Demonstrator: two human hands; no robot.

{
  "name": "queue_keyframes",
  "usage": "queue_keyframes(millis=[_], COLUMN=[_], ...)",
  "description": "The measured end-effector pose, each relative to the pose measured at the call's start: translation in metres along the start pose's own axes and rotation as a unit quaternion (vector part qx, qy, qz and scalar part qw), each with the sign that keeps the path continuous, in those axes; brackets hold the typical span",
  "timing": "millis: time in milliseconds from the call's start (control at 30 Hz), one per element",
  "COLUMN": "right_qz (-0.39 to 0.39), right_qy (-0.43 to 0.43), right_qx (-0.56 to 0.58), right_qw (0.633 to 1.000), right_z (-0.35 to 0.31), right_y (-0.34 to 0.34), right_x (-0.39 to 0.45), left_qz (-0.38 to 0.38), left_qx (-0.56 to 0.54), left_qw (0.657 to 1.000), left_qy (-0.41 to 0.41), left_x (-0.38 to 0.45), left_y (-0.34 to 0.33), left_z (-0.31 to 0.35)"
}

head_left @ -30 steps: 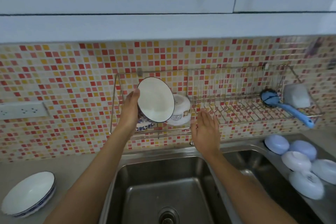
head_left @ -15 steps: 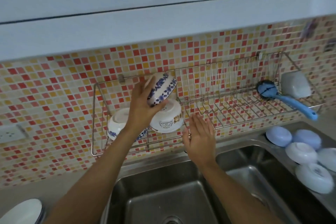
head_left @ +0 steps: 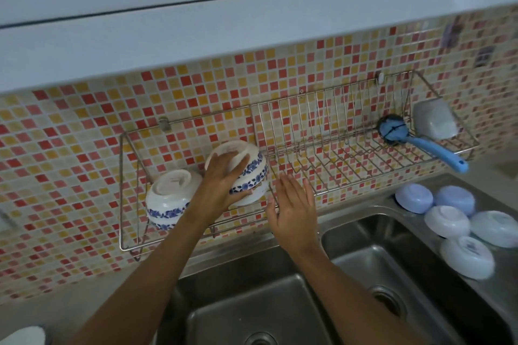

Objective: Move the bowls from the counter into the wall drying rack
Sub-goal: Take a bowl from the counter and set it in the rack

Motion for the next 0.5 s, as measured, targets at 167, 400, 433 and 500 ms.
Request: queue_keyframes(millis=[167,400,433,500], right_qz=[0.015,0.016,0.016,0.016], right_qy=[-0.002,-0.001,0.000,0.002], right_qx=[0.006,0.004,0.002,0.002], right_qw=[1.000,1.000,1.000,1.000], right_z=[-0.001,-0.001,-0.001,-0.002], right_y=[0.002,0.002,0.002,0.002], right_x=[-0.001,0.000,0.000,0.000], left_qz=[-0.054,-0.061,-0.071,-0.081], left_qx=[0.020,-0.032,-0.033,-0.022], left_qw=[0.998,0.998,0.997,0.996], left_qy=[-0.003,0.014,0.017,0.023], left_x=[0.000,0.000,0.000,0.000], left_y=[-0.013,-0.013,-0.015,-0.016], left_z=[-0.005,-0.008,-0.007,-0.008])
Point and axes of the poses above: each hand's wrist, its own x-axis towards the middle knuckle, its own y-axis out of the back of the hand, z = x × y, the point moved 8 cm from there along x, towards the middle knuckle, and after that the axes turned 9 degrees about -x, right-handed, at the moved point
